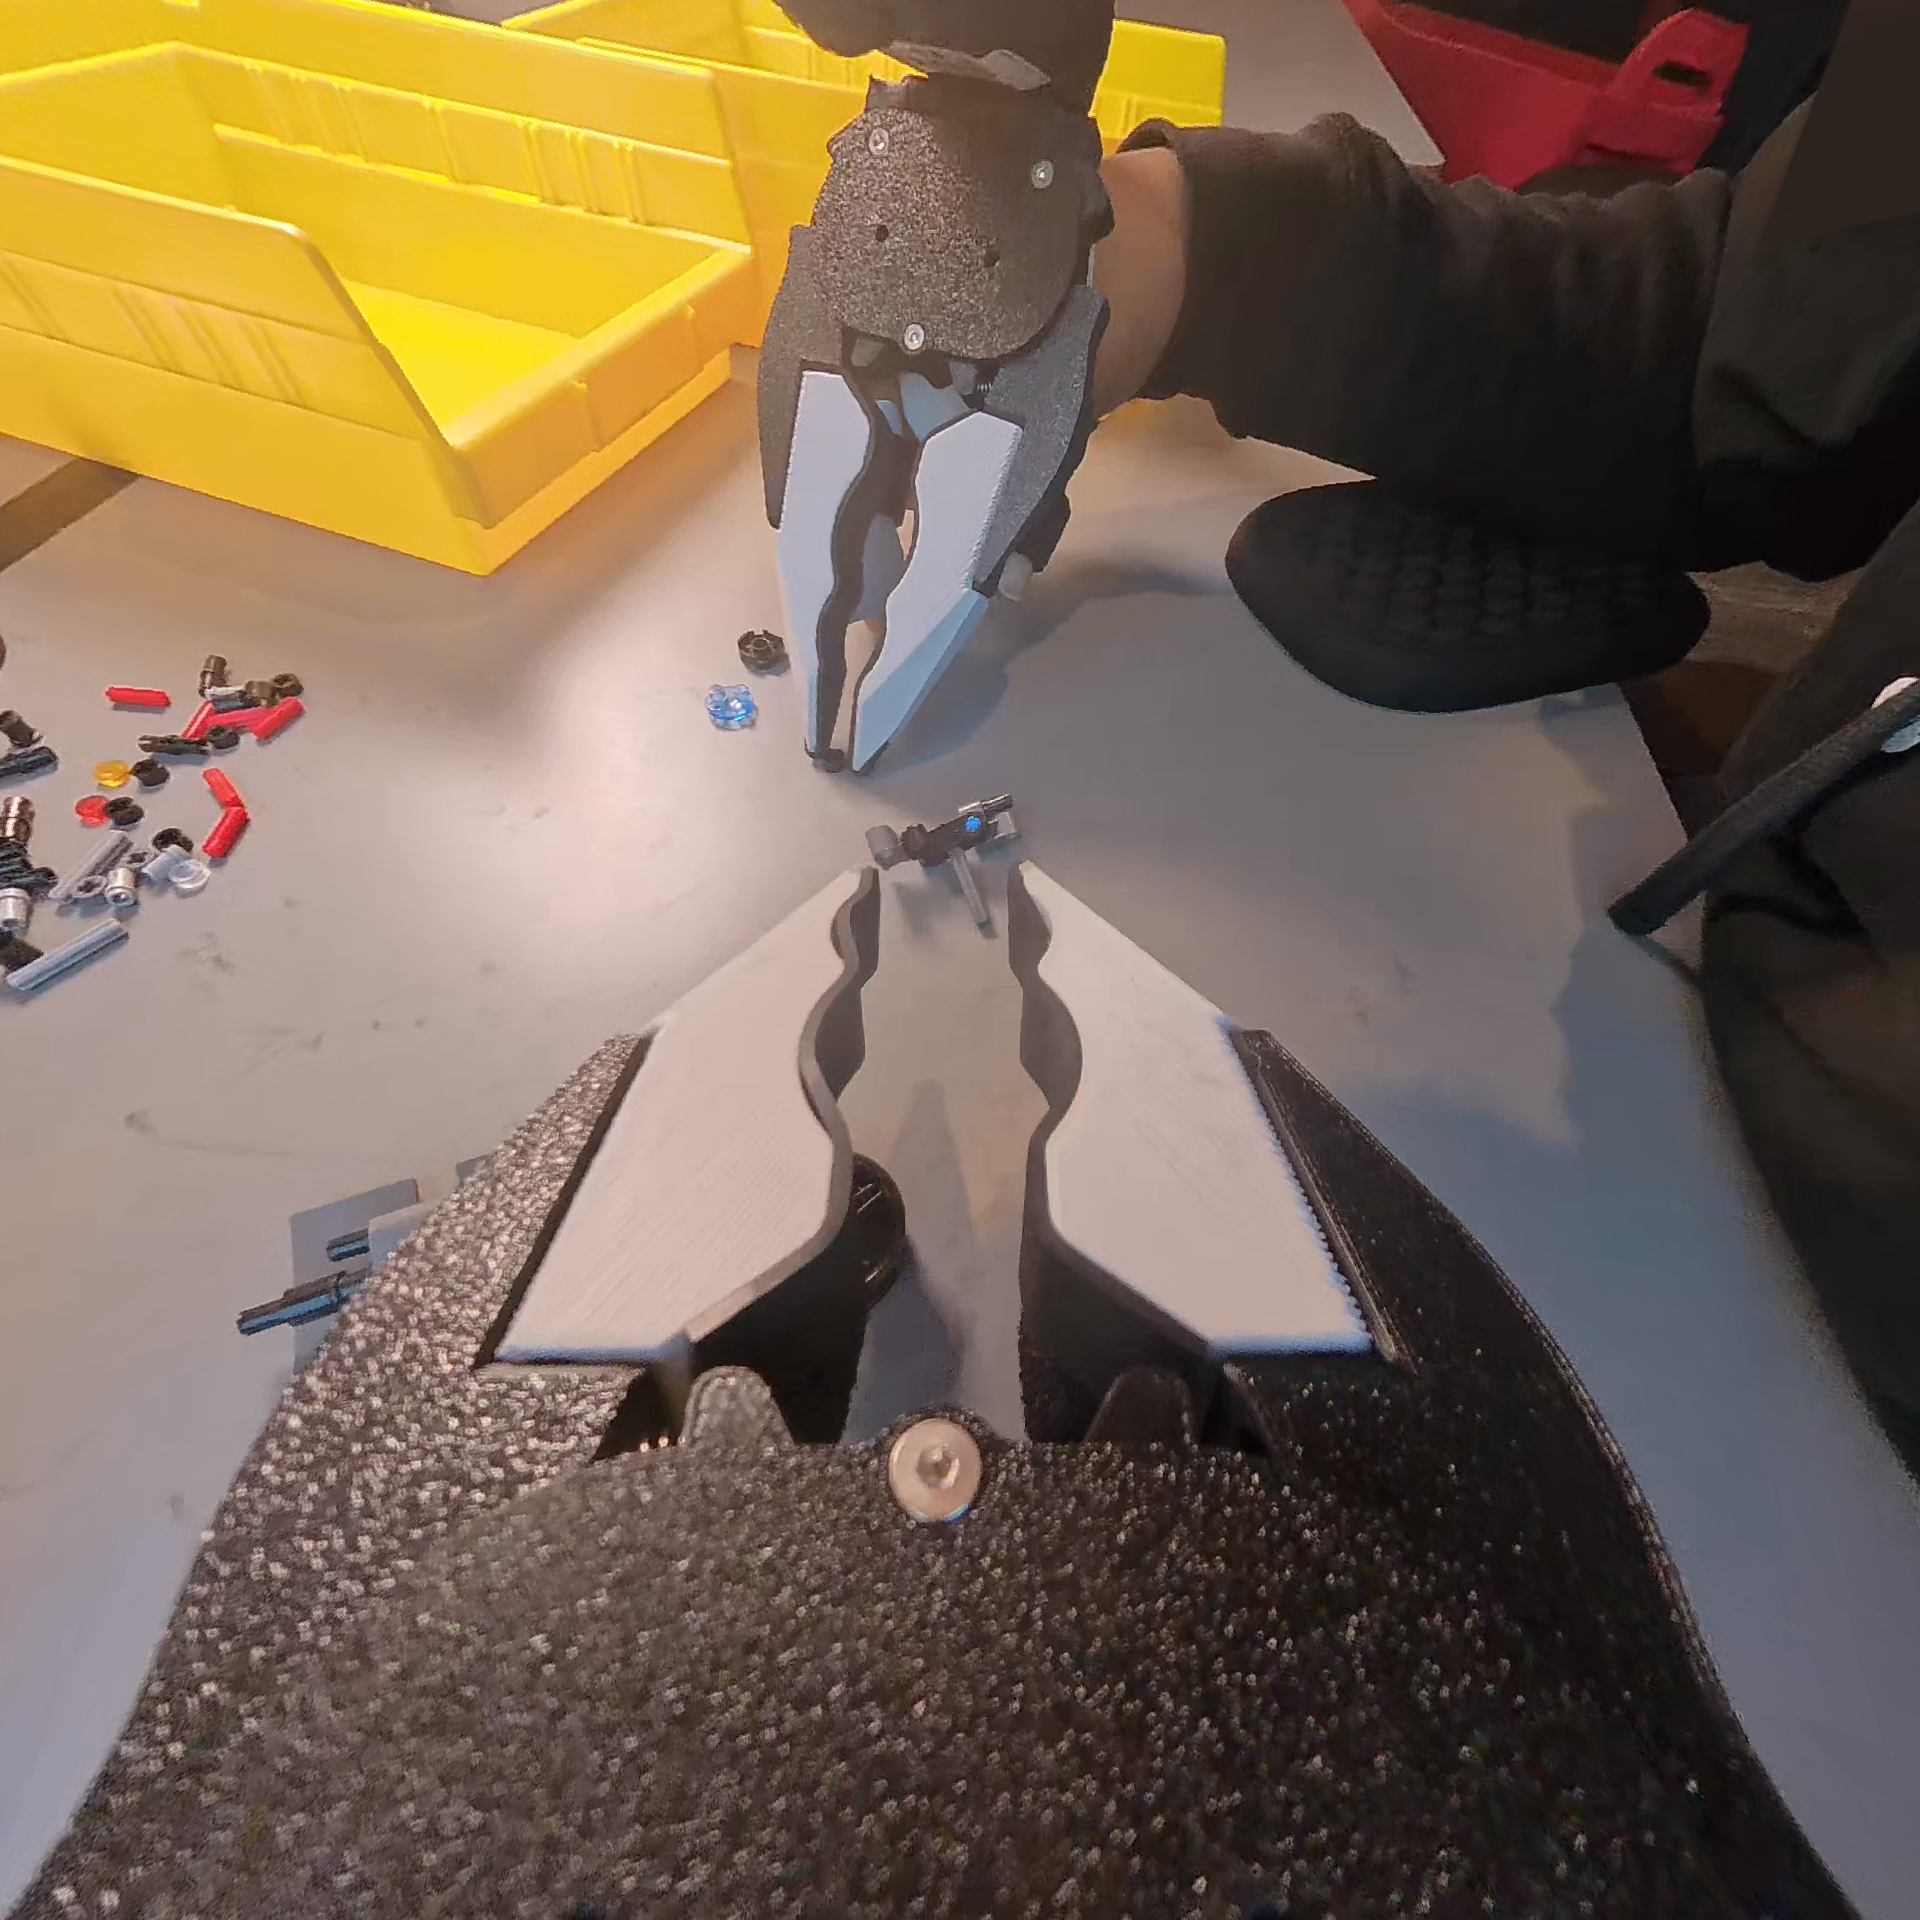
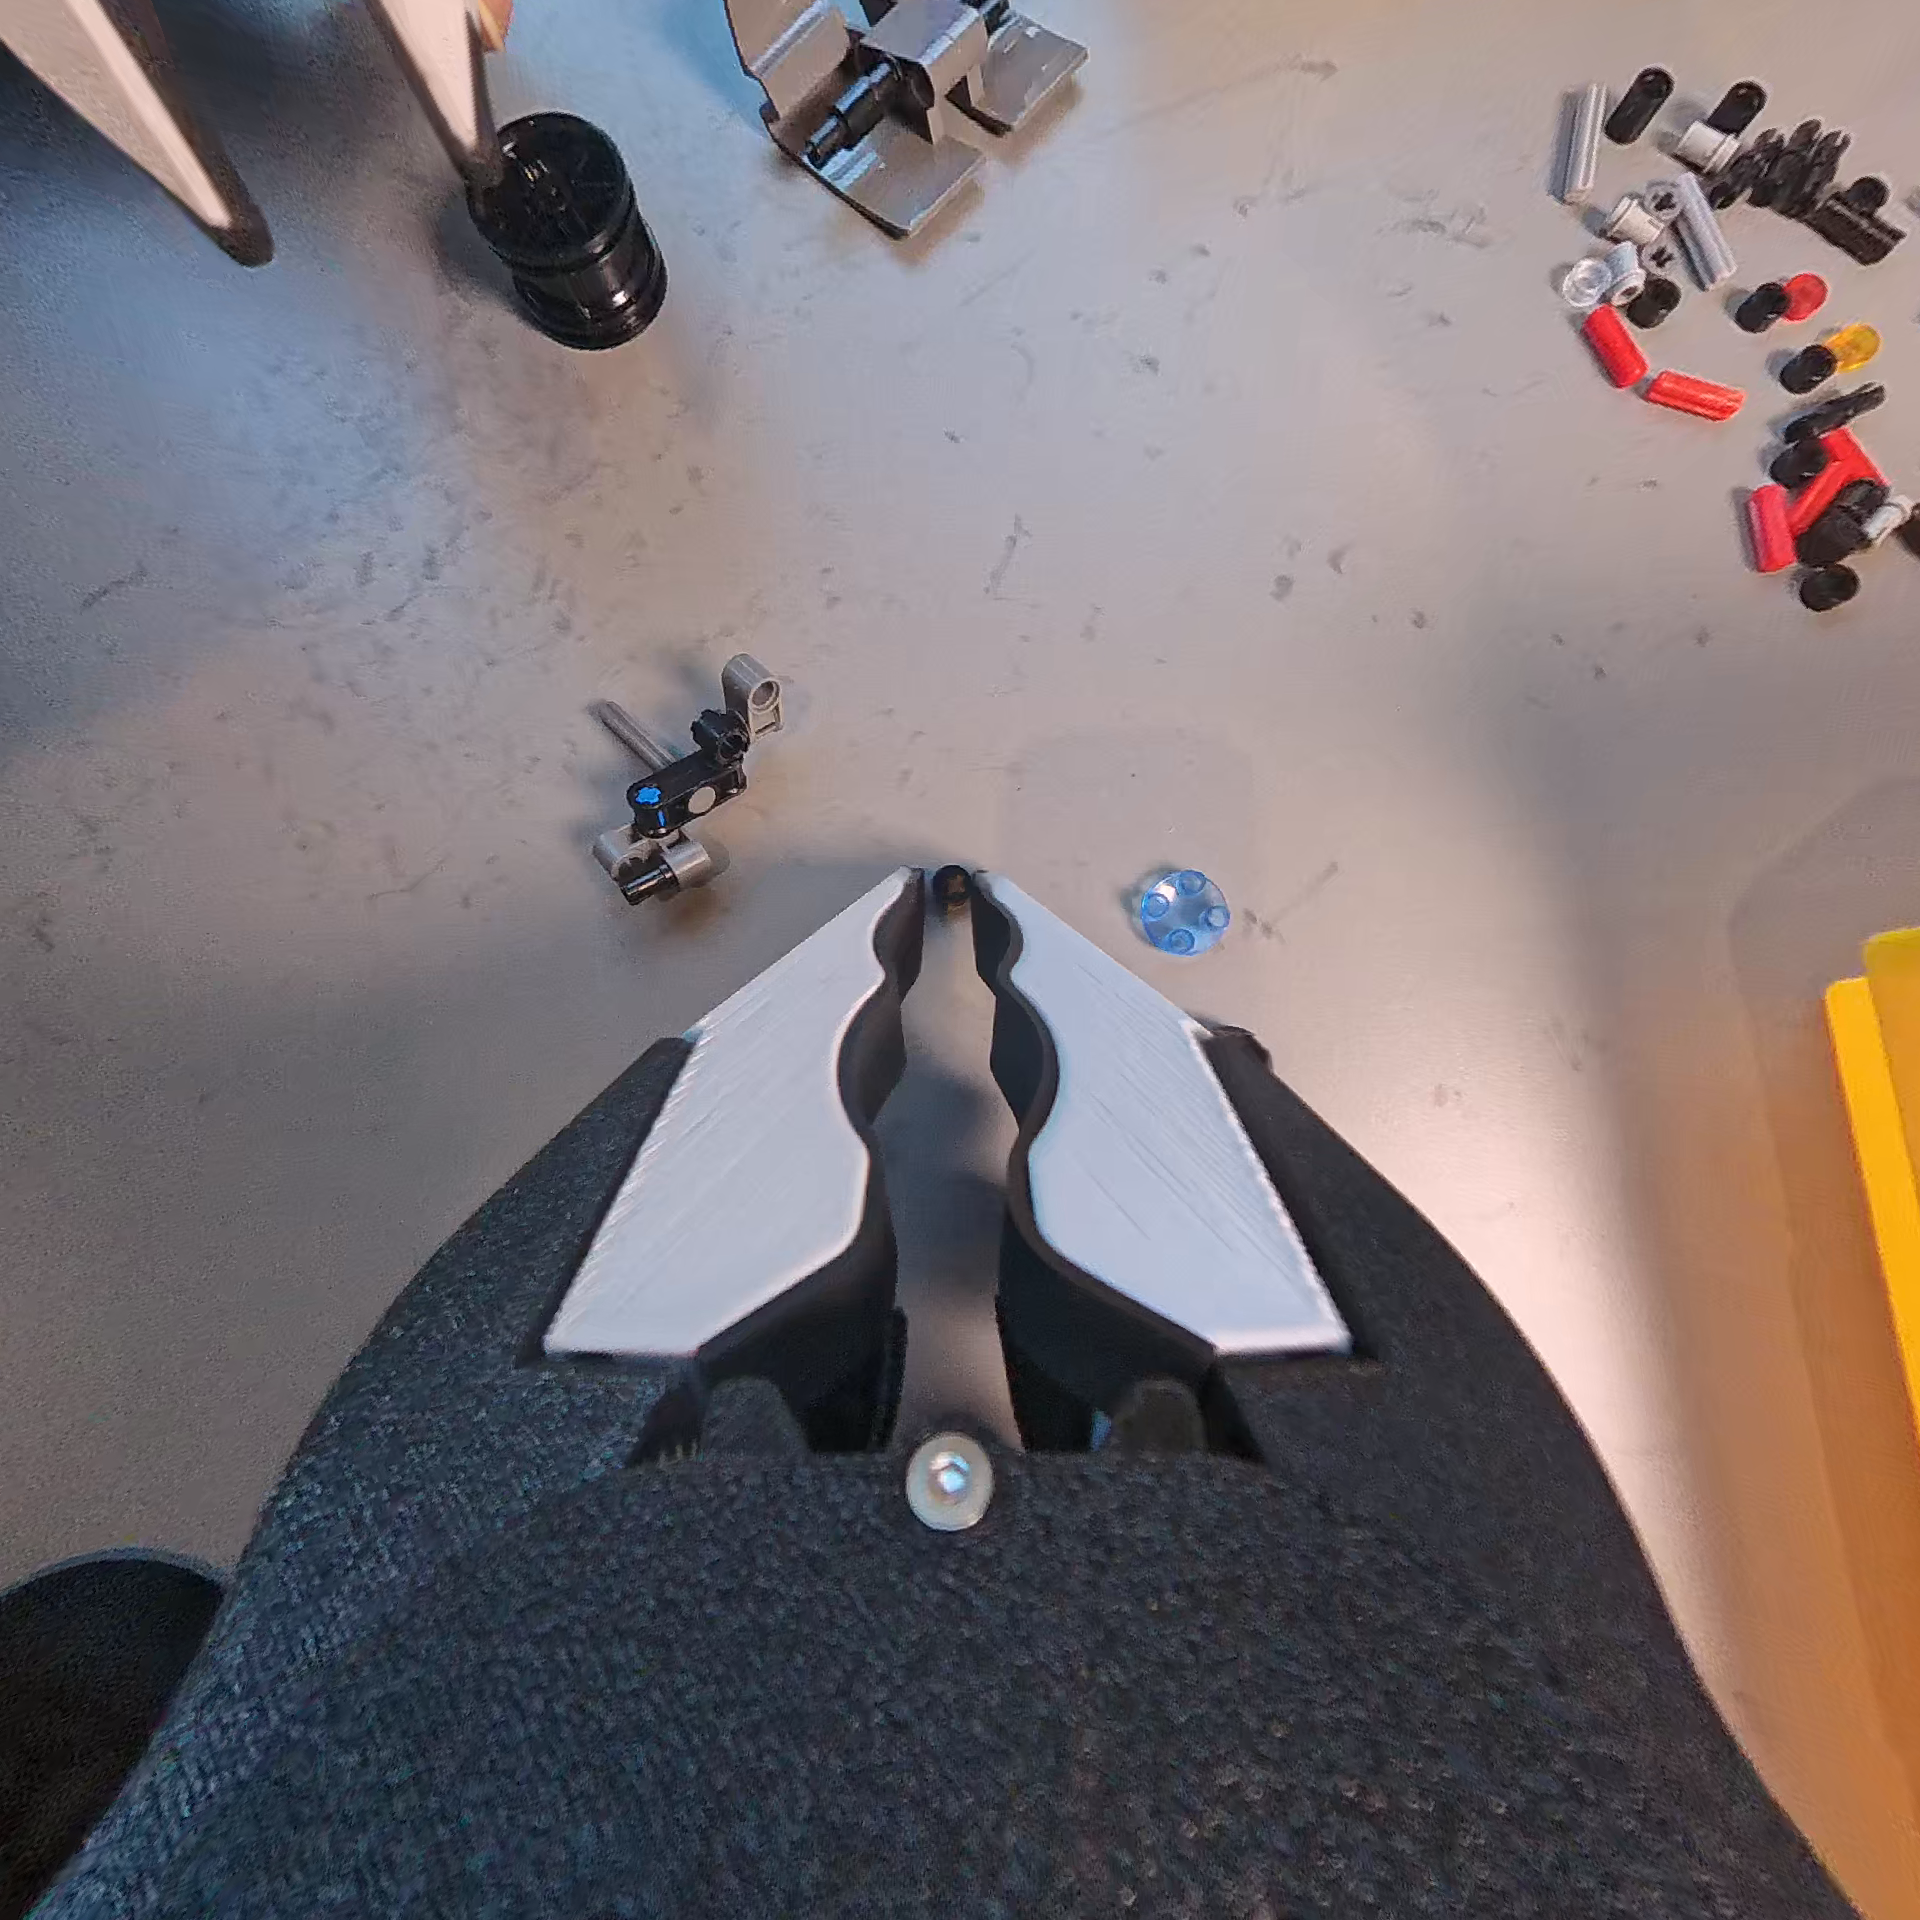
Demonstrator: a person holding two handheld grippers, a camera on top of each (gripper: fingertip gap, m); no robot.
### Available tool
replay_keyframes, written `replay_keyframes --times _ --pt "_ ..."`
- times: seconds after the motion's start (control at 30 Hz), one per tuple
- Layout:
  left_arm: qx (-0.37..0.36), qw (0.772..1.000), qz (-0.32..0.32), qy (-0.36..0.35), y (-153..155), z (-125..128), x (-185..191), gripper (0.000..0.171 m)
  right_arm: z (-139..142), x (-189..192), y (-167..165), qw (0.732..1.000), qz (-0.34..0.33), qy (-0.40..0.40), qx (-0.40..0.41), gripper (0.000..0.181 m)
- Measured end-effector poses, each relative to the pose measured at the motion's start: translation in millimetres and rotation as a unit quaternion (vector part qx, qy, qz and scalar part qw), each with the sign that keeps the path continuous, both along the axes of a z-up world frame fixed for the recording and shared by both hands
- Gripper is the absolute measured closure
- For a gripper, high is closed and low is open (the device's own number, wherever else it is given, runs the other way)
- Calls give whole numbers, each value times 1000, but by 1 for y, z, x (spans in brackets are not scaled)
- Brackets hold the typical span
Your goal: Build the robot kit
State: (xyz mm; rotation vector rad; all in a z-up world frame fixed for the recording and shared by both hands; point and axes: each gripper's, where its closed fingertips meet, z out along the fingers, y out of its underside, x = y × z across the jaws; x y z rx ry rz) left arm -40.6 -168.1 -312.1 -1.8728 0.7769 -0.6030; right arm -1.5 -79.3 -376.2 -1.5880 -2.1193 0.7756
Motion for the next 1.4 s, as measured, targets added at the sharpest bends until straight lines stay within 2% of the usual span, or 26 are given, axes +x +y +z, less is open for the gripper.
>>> replay_keyframes --times 0.27,0.3,0.37,0.4,0.47,0.53,0.63,0.73,0.83,1.1,1.4 --pt "15 999 41 -15 11 4 -11 151 3 -1 -1 1000 -6 30 0 175" --pt "22 998 52 -20 14 7 -14 151 10 -5 -2 998 -12 55 -19 175" --pt "42 996 74 -39 20 18 -19 151 42 -16 -8 985 -22 147 -89 174" --pt "53 994 82 -53 22 25 -20 151 65 -21 -13 969 -22 202 -138 174" --pt "82 989 97 -75 26 40 -21 151 109 -26 -22 921 -28 297 -253 174" --pt "118 985 104 -77 26 54 -18 150 134 -28 -31 868 -30 338 -362 174" --pt "173 976 117 -57 24 70 -13 150 148 -34 -45 811 -28 349 -469 175" --pt "225 966 124 -16 19 81 -8 157 153 -40 -59 764 -26 337 -550 174" --pt "263 957 125 18 13 88 -7 158 156 -44 -65 738 -29 329 -588 175" --pt "314 935 114 120 8 86 3 158 156 -46 -82 725 -12 308 -616 174" --pt "343 916 112 172 6 87 6 165 154 -44 -90 726 4 290 -624 174"
